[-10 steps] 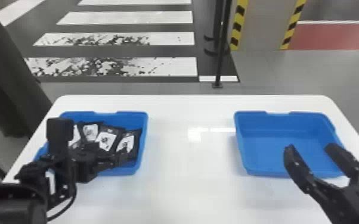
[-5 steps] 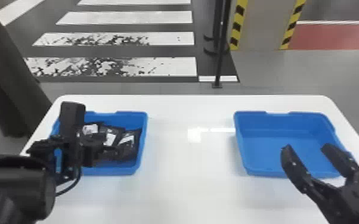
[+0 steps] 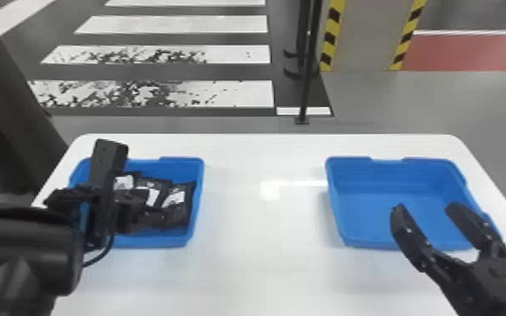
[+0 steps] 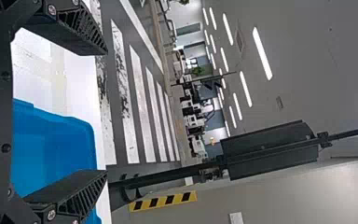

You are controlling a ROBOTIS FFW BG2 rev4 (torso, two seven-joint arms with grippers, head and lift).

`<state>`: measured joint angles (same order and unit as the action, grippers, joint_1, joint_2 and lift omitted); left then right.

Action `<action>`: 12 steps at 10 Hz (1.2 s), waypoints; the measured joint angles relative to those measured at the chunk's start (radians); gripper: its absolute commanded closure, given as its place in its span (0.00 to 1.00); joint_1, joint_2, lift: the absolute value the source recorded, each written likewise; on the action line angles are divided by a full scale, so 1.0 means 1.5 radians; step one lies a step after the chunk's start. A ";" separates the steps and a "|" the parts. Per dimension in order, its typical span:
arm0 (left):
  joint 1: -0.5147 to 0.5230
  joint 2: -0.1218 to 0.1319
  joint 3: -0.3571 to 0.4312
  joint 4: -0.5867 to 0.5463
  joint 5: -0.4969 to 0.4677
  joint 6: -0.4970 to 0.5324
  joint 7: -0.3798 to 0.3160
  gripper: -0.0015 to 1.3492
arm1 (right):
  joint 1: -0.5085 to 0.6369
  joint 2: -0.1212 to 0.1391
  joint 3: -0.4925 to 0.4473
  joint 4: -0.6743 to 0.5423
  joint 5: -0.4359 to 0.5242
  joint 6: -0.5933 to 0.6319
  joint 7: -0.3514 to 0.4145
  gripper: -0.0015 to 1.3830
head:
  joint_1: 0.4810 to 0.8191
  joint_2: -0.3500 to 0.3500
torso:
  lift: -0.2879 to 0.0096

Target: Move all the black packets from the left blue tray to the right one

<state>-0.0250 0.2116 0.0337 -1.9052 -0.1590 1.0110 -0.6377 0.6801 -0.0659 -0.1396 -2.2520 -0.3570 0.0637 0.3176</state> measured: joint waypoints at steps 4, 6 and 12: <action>-0.050 0.011 -0.038 0.065 -0.028 0.005 -0.038 0.18 | 0.000 0.000 0.000 0.003 -0.006 0.000 0.001 0.08 | 0.63 0.52 | 0.50; -0.071 0.013 -0.056 0.094 -0.039 0.008 -0.047 0.18 | -0.002 0.000 0.002 0.005 -0.008 0.000 0.001 0.08 | 0.63 0.51 | 0.50; -0.114 0.015 -0.090 0.197 -0.052 -0.004 -0.072 0.51 | -0.005 0.000 0.007 0.010 -0.013 0.000 0.001 0.08 | 0.63 0.51 | 0.50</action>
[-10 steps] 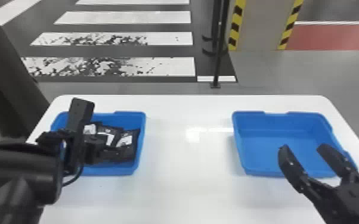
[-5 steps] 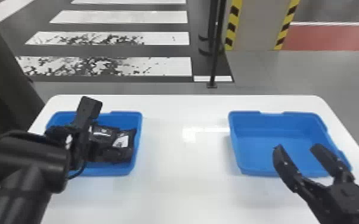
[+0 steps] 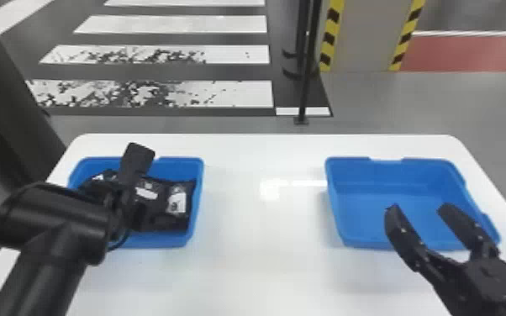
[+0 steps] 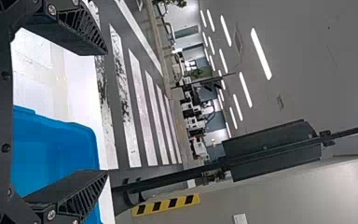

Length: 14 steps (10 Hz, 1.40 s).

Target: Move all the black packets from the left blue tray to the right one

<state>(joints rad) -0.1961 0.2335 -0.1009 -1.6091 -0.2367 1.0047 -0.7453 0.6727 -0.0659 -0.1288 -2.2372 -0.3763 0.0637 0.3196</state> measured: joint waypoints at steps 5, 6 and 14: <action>0.006 -0.003 0.015 0.002 -0.009 -0.038 -0.011 0.89 | 0.001 0.000 0.002 0.005 -0.012 0.000 0.001 0.08 | 0.63 0.51 | 0.50; 0.015 -0.003 0.024 -0.016 -0.018 -0.039 -0.018 0.89 | 0.001 0.000 0.002 0.005 -0.012 0.000 0.002 0.08 | 0.63 0.52 | 0.50; 0.193 -0.005 0.108 -0.379 0.011 0.012 -0.063 0.89 | -0.033 0.000 0.005 0.010 -0.024 0.025 0.050 0.08 | 0.63 0.53 | 0.50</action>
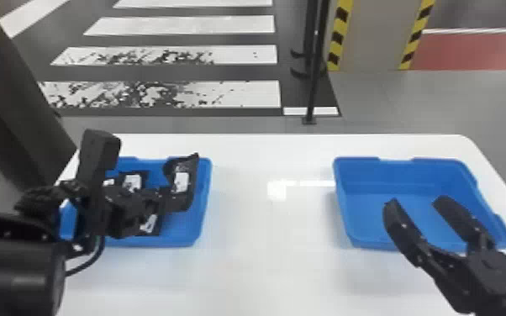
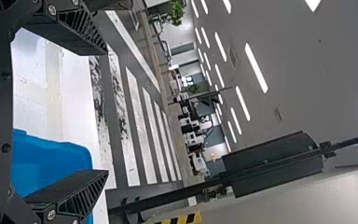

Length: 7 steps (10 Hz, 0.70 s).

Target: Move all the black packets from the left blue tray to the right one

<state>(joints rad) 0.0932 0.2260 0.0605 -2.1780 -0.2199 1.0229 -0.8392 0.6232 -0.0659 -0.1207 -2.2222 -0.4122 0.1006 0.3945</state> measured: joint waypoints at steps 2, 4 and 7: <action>0.002 -0.003 -0.042 -0.002 0.032 -0.033 0.002 0.89 | -0.041 0.000 0.014 0.008 -0.014 0.033 0.032 0.08 | 0.63 0.50 | 0.50; -0.009 -0.003 -0.089 -0.002 0.054 -0.063 0.010 0.89 | -0.081 0.000 0.030 0.008 -0.023 0.087 0.079 0.08 | 0.63 0.47 | 0.50; -0.041 0.004 -0.156 0.000 0.094 -0.075 0.011 0.89 | -0.125 -0.007 0.069 0.028 -0.046 0.136 0.092 0.08 | 0.63 0.44 | 0.50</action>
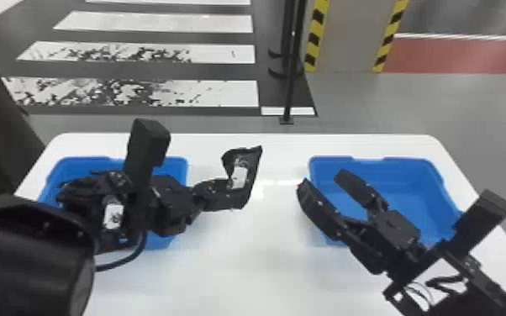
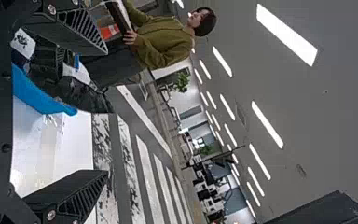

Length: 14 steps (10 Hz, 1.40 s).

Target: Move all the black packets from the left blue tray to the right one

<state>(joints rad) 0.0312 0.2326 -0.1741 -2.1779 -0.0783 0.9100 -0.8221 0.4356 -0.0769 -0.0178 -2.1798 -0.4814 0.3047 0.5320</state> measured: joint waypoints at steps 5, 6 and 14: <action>-0.036 0.007 -0.080 0.003 0.057 -0.019 0.005 0.89 | -0.060 -0.009 0.037 0.040 -0.026 0.008 -0.001 0.08 | 0.63 0.36 | 0.50; -0.041 0.008 -0.088 0.004 0.063 -0.023 0.005 0.89 | -0.070 -0.010 0.041 0.048 -0.022 0.009 -0.001 0.08 | 0.63 0.35 | 0.50; -0.048 0.011 -0.104 0.005 0.075 -0.022 0.005 0.89 | -0.110 -0.020 0.036 0.097 0.016 0.019 -0.013 0.78 | 0.63 0.31 | 0.50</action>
<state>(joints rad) -0.0415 0.2487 -0.3304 -2.1708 0.0339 0.8775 -0.8145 0.2699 -0.1065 0.0357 -2.0341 -0.4576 0.3338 0.5117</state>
